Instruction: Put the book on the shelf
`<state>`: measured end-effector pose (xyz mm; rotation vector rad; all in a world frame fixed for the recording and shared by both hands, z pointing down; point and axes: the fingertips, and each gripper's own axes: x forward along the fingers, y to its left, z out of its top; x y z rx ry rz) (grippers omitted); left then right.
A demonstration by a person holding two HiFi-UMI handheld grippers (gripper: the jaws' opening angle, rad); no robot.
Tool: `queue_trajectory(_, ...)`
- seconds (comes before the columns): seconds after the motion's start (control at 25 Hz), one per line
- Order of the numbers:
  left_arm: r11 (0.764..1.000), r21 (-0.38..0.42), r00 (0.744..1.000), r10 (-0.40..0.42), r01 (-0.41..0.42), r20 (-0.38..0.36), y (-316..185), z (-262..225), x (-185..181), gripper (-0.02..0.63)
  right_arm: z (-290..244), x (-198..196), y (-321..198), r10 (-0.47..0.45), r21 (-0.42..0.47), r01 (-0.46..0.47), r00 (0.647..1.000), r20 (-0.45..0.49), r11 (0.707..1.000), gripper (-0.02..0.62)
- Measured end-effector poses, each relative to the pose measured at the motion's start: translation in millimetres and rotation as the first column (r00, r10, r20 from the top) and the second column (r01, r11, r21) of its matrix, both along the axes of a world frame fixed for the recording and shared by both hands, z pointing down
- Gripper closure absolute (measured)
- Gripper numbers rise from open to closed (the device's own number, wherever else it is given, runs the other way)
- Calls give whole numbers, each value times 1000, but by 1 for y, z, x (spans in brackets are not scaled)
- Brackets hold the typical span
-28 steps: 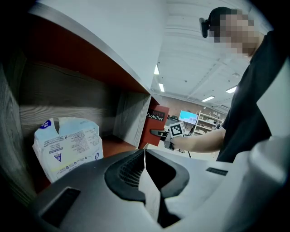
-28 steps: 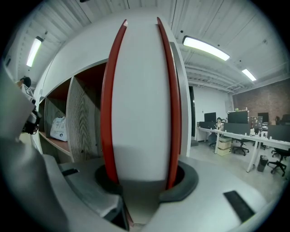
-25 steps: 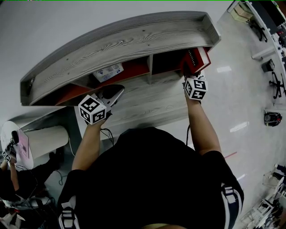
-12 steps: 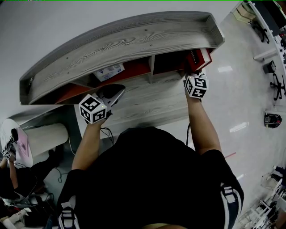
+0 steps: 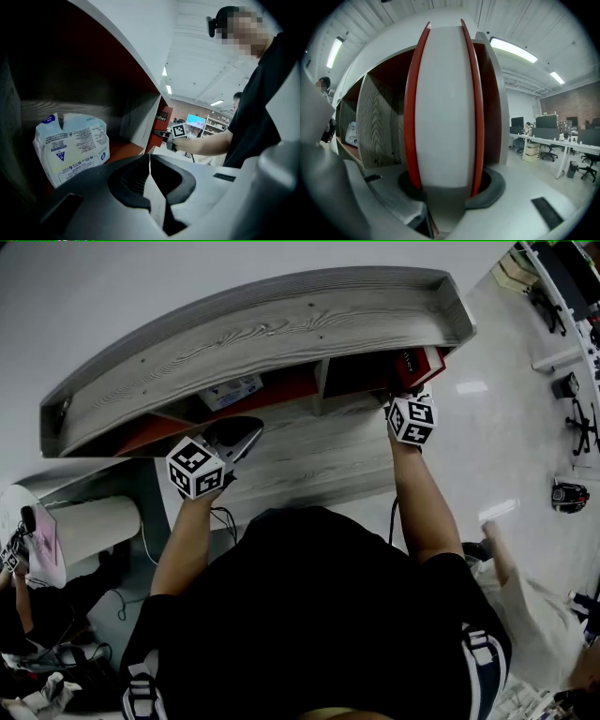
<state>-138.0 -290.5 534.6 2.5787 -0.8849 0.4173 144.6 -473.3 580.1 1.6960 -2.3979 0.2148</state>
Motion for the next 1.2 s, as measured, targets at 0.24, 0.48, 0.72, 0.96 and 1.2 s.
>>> queue_trajectory(0.24, 1000, -1, 1000, -7, 7, -4, 0, 1, -3, 583, 0, -1, -2, -1, 5, 1, 1000, -4, 1000, 430)
queue_trajectory(0.48, 1000, -1, 1000, -18, 18, -8, 1, 1, -5, 583, -1, 0, -2, 0, 8, 0, 1000, -8, 1000, 430)
queue_trajectory(0.72, 1000, 2, 1000, -22, 22, -11, 1, -1, -7, 583, -1, 0, -2, 10, 16, -10, 1000, -18, 1000, 426)
queue_trajectory(0.96, 1000, -2, 1000, -26, 26, -15, 2, -1, -9, 583, -2, 0, -2, 16, 20, -15, 999, -30, 1000, 422)
queue_trajectory(1.2, 1000, 1, 999, -24, 24, -24, 4, -3, -9, 583, -4, 2, 0, 17, 26, -17, 999, -30, 1000, 419)
